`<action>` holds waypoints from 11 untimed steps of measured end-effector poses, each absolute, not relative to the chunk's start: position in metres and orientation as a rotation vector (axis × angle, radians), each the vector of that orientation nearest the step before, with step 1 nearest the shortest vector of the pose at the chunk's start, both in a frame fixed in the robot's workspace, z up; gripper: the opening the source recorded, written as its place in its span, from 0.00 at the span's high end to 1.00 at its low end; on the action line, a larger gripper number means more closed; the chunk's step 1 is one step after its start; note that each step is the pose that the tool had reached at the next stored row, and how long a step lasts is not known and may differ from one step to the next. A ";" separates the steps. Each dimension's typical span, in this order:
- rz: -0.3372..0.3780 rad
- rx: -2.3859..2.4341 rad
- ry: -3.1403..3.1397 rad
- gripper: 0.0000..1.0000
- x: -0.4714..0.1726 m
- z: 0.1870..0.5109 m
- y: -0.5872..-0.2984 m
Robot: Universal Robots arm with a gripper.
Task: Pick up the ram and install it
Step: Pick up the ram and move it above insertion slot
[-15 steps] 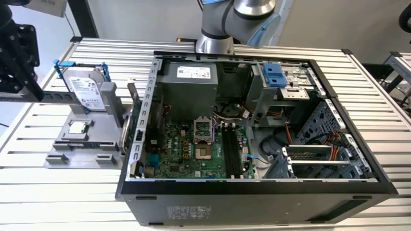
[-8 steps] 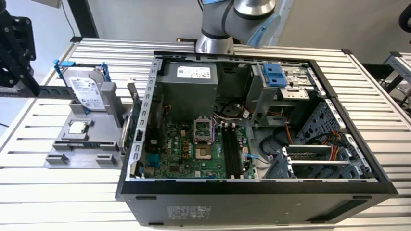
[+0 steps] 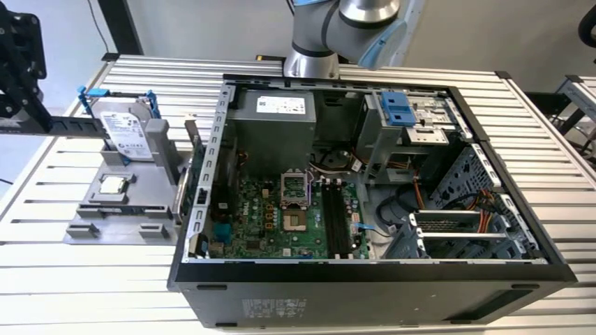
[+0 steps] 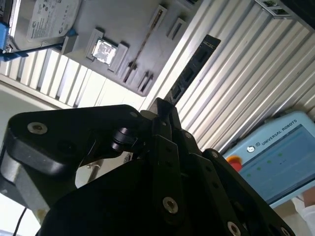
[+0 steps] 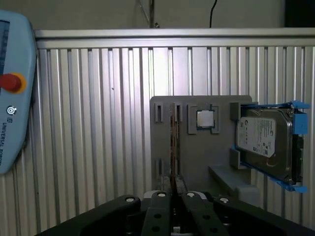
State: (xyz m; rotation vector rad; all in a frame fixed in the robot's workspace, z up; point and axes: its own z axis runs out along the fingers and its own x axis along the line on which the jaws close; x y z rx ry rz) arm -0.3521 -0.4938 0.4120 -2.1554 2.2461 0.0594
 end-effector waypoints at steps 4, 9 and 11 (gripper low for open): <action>0.059 -2.155 2.246 1.00 -0.352 0.417 -0.494; 0.059 -2.155 2.246 1.00 -0.352 0.423 -0.494; 0.059 -2.155 2.246 1.00 -0.352 0.425 -0.494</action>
